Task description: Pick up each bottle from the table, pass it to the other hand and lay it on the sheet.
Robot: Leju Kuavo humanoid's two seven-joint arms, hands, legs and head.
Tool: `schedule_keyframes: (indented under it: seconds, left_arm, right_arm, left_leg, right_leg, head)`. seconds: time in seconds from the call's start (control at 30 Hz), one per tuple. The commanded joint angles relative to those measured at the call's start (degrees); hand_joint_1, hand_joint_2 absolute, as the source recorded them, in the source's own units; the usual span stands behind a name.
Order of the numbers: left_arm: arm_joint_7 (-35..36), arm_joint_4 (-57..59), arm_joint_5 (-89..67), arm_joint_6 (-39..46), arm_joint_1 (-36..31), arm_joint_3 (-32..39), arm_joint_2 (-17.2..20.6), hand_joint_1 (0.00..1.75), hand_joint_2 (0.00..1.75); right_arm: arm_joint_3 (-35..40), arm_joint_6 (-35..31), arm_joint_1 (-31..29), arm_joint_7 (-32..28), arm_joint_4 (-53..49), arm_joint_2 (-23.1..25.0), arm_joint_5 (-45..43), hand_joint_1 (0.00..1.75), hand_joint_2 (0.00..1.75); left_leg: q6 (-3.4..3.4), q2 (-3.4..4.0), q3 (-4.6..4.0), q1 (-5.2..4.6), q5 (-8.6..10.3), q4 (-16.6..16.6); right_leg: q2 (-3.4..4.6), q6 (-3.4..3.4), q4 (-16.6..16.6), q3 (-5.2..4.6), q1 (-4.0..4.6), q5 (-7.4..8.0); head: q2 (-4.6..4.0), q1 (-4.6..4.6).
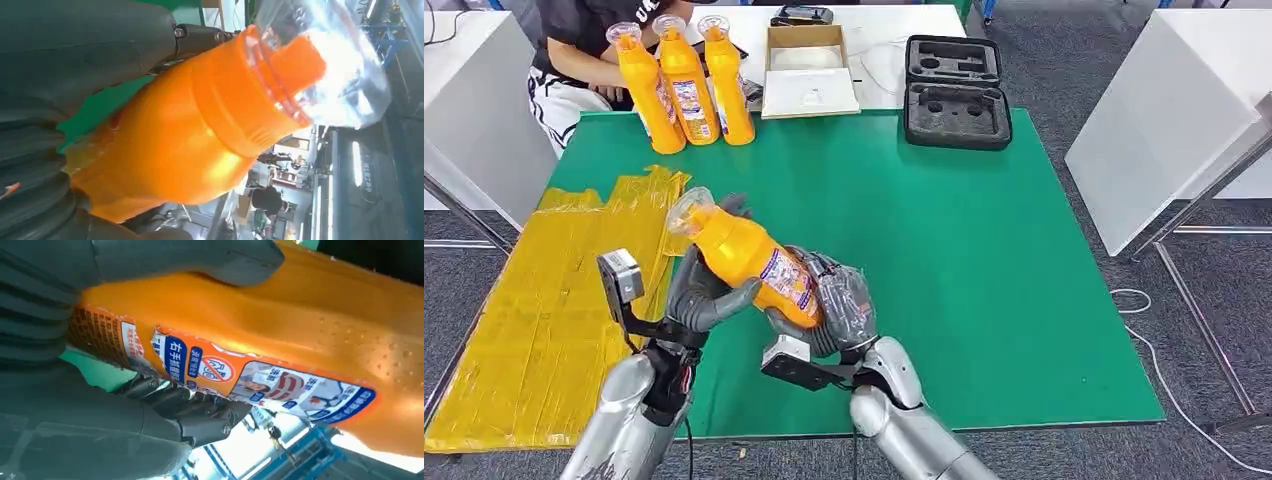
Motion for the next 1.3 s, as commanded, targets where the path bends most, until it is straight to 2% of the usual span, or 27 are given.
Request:
schedule_keyframes:
  seconds: [0.03,0.6,0.73,0.77,0.8,0.9,1.3]
  left_arm:
    - [0.3,3.0,0.5,0.2,-2.0,-0.9,1.5,0.0,1.75]
    - [0.3,2.0,0.6,0.4,-2.0,-0.1,1.6,0.0,1.75]
    - [0.3,1.9,0.5,0.1,-1.6,-0.1,1.5,0.0,1.75]
    - [0.2,1.8,0.0,-0.2,-1.4,-0.3,1.6,0.26,1.75]
    - [-0.2,1.8,-0.7,-0.5,-1.1,-0.4,1.6,1.38,1.75]
    - [-0.7,1.6,-1.5,-0.9,-0.9,-0.5,1.6,1.71,1.75]
    - [-0.5,1.5,-2.1,-1.3,-1.3,0.1,1.5,1.75,1.75]
  right_arm:
    - [3.9,2.0,-2.8,-0.3,5.9,-0.1,-1.0,1.75,1.75]
    - [4.7,2.3,-4.3,-0.9,6.9,0.2,-2.0,1.75,1.75]
    - [5.1,2.1,-4.7,-1.2,7.6,0.3,-2.8,1.75,1.75]
    - [5.3,1.8,-4.9,-1.3,8.1,0.4,-3.1,1.75,1.75]
    - [5.6,1.5,-5.2,-1.5,8.7,0.4,-3.5,1.75,1.75]
    - [5.5,0.8,-5.6,-1.6,9.1,0.4,-3.9,1.75,1.75]
    - [5.5,0.2,-6.4,-1.1,8.9,0.1,-4.7,1.75,1.75]
  left_leg:
    - [-0.16,0.07,0.31,0.04,-0.13,0.0]
    - [-0.08,0.05,0.09,0.01,-0.04,0.0]
    - [-0.17,0.12,0.29,0.05,-0.15,0.1]
    - [-0.21,0.14,0.38,0.06,-0.2,0.1]
    - [-0.17,0.14,0.3,0.05,-0.16,0.1]
    - [-0.14,0.13,0.24,0.04,-0.11,0.0]
    - [-0.13,0.1,0.19,0.02,-0.1,0.0]
  right_leg:
    - [-0.07,-0.04,0.0,0.34,0.05,-0.12]
    - [-0.02,-0.02,0.0,0.12,0.02,-0.03]
    - [-0.03,-0.04,0.0,0.33,0.06,-0.13]
    - [-0.03,-0.06,0.0,0.43,0.08,-0.17]
    - [-0.01,-0.05,0.0,0.34,0.06,-0.13]
    - [0.01,-0.04,0.0,0.27,0.05,-0.08]
    - [-0.01,-0.03,0.0,0.22,0.03,-0.08]
  head:
    - [0.0,0.0]
    - [0.0,0.0]
    - [0.0,0.0]
    - [0.0,0.0]
    - [0.0,0.0]
    - [0.0,0.02]
    - [0.0,0.02]
